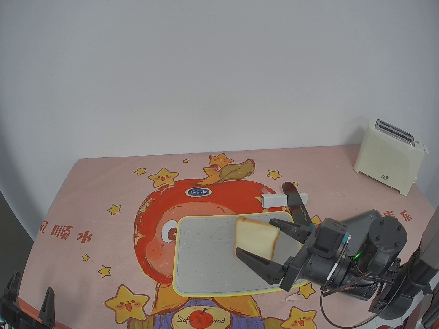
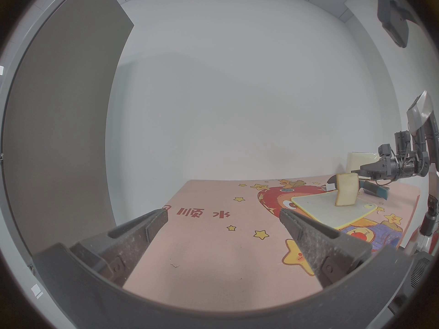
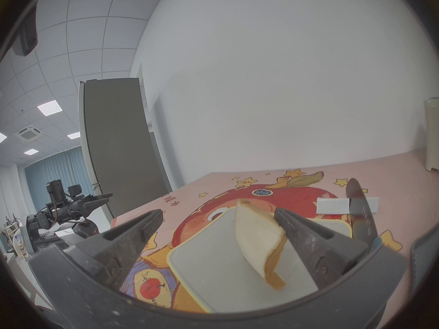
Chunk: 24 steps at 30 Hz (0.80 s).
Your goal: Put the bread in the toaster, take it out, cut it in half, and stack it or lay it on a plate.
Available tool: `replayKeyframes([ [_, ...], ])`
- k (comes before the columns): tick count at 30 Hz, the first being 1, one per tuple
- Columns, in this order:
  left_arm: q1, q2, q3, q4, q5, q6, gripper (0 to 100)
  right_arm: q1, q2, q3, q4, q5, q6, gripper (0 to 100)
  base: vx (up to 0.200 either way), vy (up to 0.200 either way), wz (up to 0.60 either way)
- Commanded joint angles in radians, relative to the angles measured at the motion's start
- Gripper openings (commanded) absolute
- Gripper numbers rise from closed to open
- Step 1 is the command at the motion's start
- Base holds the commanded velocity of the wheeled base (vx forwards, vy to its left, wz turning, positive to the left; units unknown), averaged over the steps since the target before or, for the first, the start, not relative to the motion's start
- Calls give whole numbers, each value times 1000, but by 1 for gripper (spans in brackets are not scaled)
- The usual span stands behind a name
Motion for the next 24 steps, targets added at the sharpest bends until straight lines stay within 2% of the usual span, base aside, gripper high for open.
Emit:
replayKeyframes([
  [1, 0, -7, 18, 0, 0, 0, 100, 9, 5, 6, -4, 0, 0, 100, 0, 0, 0],
  [18, 0, -7, 18, 0, 0, 0, 100, 12, 15, -5, -5, -2, 3, 100, 0, 0, 0],
  [24, 0, -7, 18, 0, 0, 0, 100, 16, 16, 18, -2, 1, 5, 100, 0, 0, 0],
])
